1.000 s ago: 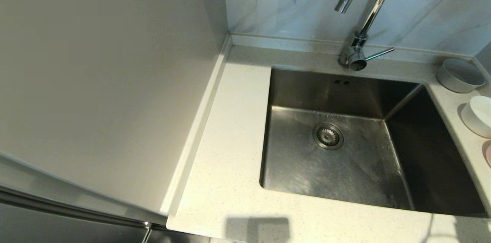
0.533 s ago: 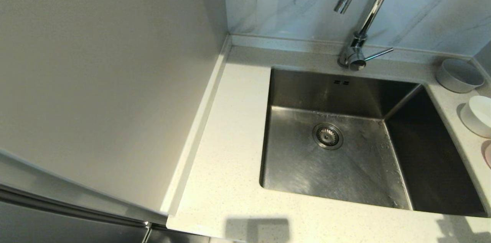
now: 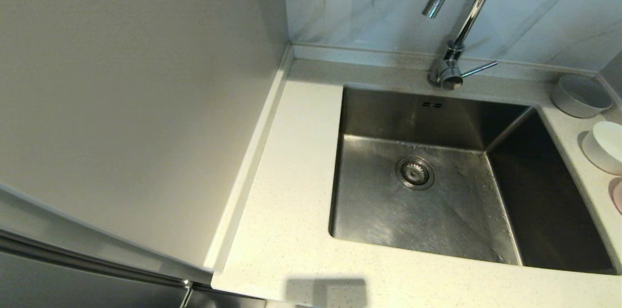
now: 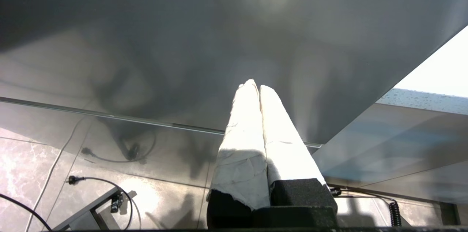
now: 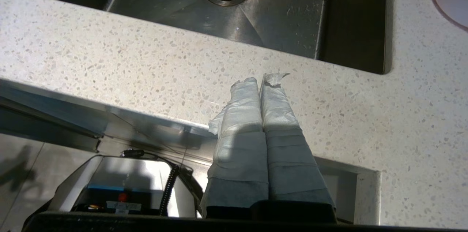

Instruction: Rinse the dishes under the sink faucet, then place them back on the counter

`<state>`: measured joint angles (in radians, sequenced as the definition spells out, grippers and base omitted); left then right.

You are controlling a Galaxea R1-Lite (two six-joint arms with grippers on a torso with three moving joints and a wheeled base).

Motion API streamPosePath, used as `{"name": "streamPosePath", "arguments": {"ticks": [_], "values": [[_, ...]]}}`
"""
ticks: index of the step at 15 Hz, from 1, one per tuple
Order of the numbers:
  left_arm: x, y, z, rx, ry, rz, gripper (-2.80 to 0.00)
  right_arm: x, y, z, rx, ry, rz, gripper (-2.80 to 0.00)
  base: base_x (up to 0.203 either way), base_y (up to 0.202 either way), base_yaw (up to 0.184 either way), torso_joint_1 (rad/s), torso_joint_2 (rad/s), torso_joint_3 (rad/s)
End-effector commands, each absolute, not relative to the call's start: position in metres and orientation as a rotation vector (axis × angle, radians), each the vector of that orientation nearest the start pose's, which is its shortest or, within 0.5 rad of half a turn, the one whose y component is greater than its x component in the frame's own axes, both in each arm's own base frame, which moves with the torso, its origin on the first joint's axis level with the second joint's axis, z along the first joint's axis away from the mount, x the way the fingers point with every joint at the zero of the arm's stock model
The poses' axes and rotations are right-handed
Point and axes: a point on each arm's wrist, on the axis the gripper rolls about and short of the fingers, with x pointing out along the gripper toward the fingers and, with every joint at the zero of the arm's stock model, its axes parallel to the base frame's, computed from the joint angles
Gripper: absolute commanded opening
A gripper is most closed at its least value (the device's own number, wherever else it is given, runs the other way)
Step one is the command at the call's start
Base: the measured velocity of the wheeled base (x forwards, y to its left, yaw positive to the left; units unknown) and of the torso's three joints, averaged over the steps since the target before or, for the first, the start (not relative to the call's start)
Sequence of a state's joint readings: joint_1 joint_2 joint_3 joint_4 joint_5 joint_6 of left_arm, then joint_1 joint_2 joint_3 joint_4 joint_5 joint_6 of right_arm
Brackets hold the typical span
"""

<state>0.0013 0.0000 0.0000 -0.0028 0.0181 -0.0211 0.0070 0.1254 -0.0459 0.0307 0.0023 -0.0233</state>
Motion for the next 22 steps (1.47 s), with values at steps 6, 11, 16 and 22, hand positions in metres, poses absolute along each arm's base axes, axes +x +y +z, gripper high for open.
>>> {"name": "streamPosePath", "arguments": {"ticks": [6,11,16,22], "values": [[-0.0230,0.0003,0.0757,-0.022,-0.006,0.018,-2.80,-0.0229,0.0002,0.0757,-0.046,0.004,0.018,-2.80,0.000,0.000,0.000,0.000,0.00,0.000],[-0.0230,0.0004,0.0757,-0.022,-0.006,0.020,-2.80,-0.0228,0.0001,0.0753,-0.031,0.006,0.014,-2.80,0.000,0.000,0.000,0.000,0.00,0.000],[-0.0230,0.0004,0.0757,-0.022,-0.006,0.020,-2.80,-0.0229,0.0001,0.0753,-0.031,0.004,0.014,-2.80,0.000,0.000,0.000,0.000,0.00,0.000],[-0.0230,0.0004,0.0757,-0.022,-0.006,0.020,-2.80,-0.0228,0.0001,0.0753,-0.031,0.006,0.013,-2.80,0.000,0.000,0.000,0.000,0.00,0.000]]}}
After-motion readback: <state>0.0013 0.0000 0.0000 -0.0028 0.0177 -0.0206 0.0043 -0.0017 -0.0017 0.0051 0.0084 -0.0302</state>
